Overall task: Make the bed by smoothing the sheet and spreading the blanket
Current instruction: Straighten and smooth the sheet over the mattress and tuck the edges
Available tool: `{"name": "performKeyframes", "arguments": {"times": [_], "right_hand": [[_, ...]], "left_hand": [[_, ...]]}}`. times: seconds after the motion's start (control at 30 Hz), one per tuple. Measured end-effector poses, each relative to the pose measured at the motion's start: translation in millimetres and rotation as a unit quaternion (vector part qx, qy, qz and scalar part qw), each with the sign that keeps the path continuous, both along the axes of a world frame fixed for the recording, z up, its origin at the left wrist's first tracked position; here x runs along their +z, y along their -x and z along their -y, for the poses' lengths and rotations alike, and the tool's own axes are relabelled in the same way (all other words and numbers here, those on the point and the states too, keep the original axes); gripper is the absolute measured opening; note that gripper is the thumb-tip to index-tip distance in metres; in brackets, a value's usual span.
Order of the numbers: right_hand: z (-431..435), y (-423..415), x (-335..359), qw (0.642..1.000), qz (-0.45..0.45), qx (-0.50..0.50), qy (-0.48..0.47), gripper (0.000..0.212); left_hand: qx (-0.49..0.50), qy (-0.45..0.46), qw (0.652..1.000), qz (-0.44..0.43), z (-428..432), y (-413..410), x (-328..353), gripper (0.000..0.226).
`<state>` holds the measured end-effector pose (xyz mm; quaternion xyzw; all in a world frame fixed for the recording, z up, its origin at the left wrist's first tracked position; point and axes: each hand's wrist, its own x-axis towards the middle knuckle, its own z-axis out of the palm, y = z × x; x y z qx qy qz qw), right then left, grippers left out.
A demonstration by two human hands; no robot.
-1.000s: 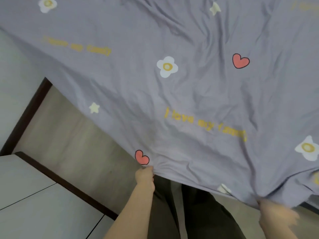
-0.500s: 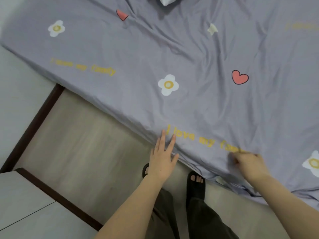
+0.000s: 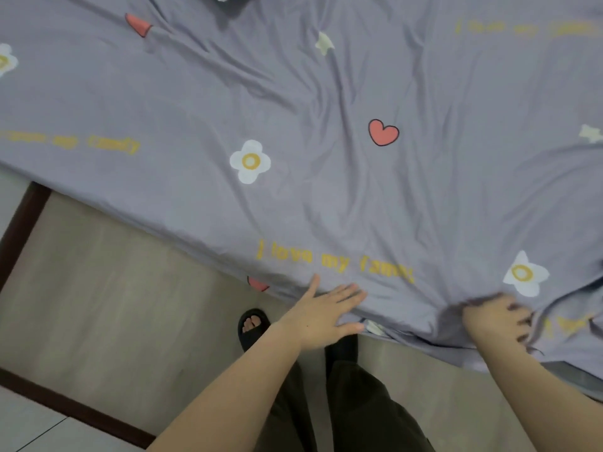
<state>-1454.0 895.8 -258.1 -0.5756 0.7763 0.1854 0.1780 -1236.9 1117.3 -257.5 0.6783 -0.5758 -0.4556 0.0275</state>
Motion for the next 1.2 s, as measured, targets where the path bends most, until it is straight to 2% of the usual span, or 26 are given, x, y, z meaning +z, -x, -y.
{"name": "performKeyframes", "arguments": {"times": [0.03, 0.07, 0.1, 0.13, 0.17, 0.2, 0.23, 0.3, 0.4, 0.53, 0.67, 0.73, 0.8, 0.87, 0.9, 0.93, 0.97, 1.0, 1.07, 1.13, 1.2], "right_hand": [[1.7, -8.4, 0.3, 0.994, 0.014, 0.094, 0.043, 0.066], [3.9, -17.7, 0.6, 0.972, 0.050, 0.219, 0.066, 0.064], [5.9, -28.7, 1.7, 0.930, 0.085, 0.352, 0.061, 0.065], [9.3, -38.3, 1.3, 0.878, 0.096, 0.467, 0.024, 0.066], [13.9, -44.2, -0.9, 0.835, 0.095, 0.542, -0.022, 0.063], [18.0, -47.3, -5.9, 0.816, 0.092, 0.566, -0.071, 0.059], [23.1, -44.6, -11.7, 0.825, 0.086, 0.546, -0.118, 0.057], [34.8, -25.6, -23.7, 0.880, 0.076, 0.435, -0.176, 0.059], [51.1, 16.2, -31.0, 0.935, 0.055, 0.310, -0.161, 0.064], [63.4, 58.7, -25.0, 0.960, 0.039, 0.249, -0.125, 0.066], [63.0, 64.0, -27.5, 0.956, 0.015, 0.266, -0.121, 0.069], [61.5, 57.2, -28.0, 0.956, 0.000, 0.269, -0.118, 0.069], [61.7, 55.0, -25.8, 0.957, -0.003, 0.261, -0.130, 0.067], [64.3, 55.7, -20.2, 0.953, 0.003, 0.265, -0.145, 0.067], [66.2, 55.7, -16.0, 0.952, 0.014, 0.267, -0.147, 0.068], [67.8, 55.5, -10.9, 0.953, 0.025, 0.266, -0.141, 0.071], [68.1, 56.0, -5.3, 0.956, 0.035, 0.261, -0.127, 0.074], [66.3, 57.3, -1.5, 0.962, 0.039, 0.253, -0.098, 0.077], [56.5, 62.5, 1.9, 0.981, 0.015, 0.194, -0.024, 0.089], [42.3, 67.2, 5.1, 0.999, -0.009, 0.024, 0.041, 0.108], [29.8, 76.5, 7.4, 0.979, 0.044, -0.170, 0.107, 0.119]], "left_hand": [[0.017, 0.038, 0.999, 0.000, 7.5, -3.1, 0.3, 0.064], [0.049, 0.076, 0.995, 0.035, 15.8, -10.5, -1.2, 0.062], [0.100, 0.099, 0.986, 0.094, 24.0, -22.0, -4.6, 0.060], [0.169, 0.095, 0.968, 0.156, 31.9, -37.2, -9.2, 0.061], [0.244, 0.071, 0.944, 0.210, 38.2, -54.7, -14.6, 0.062], [0.313, 0.037, 0.916, 0.247, 43.1, -73.6, -20.0, 0.064], [0.370, 0.001, 0.891, 0.264, 47.2, -92.7, -25.6, 0.066], [0.436, -0.067, 0.860, 0.257, 54.7, -123.8, -36.3, 0.068], [0.410, -0.116, 0.873, 0.238, 80.2, -132.1, -46.3, 0.071], [0.215, -0.051, 0.942, 0.252, 129.8, -62.9, -50.2, 0.071], [0.016, -0.024, 0.977, 0.213, 155.4, 28.6, -44.8, 0.074], [-0.083, 0.003, 0.985, 0.154, 155.4, 65.7, -40.1, 0.073], [-0.166, 0.015, 0.984, 0.060, 149.9, 95.0, -30.9, 0.070], [-0.203, 0.001, 0.977, -0.065, 139.4, 109.7, -19.2, 0.066], [-0.195, 0.014, 0.976, -0.093, 131.9, 109.5, -14.4, 0.064], [-0.180, 0.045, 0.980, -0.070, 124.3, 104.7, -12.5, 0.062], [-0.152, 0.085, 0.985, 0.007, 115.0, 96.9, -12.9, 0.061], [-0.095, 0.086, 0.987, 0.093, 103.2, 84.5, -13.4, 0.060], [0.050, 0.015, 0.982, 0.183, 72.6, 50.8, -16.9, 0.061], [0.081, -0.046, 0.976, 0.196, 40.3, 20.2, -20.7, 0.063], [0.058, -0.053, 0.976, 0.202, 21.2, -0.4, -17.6, 0.065]]}}
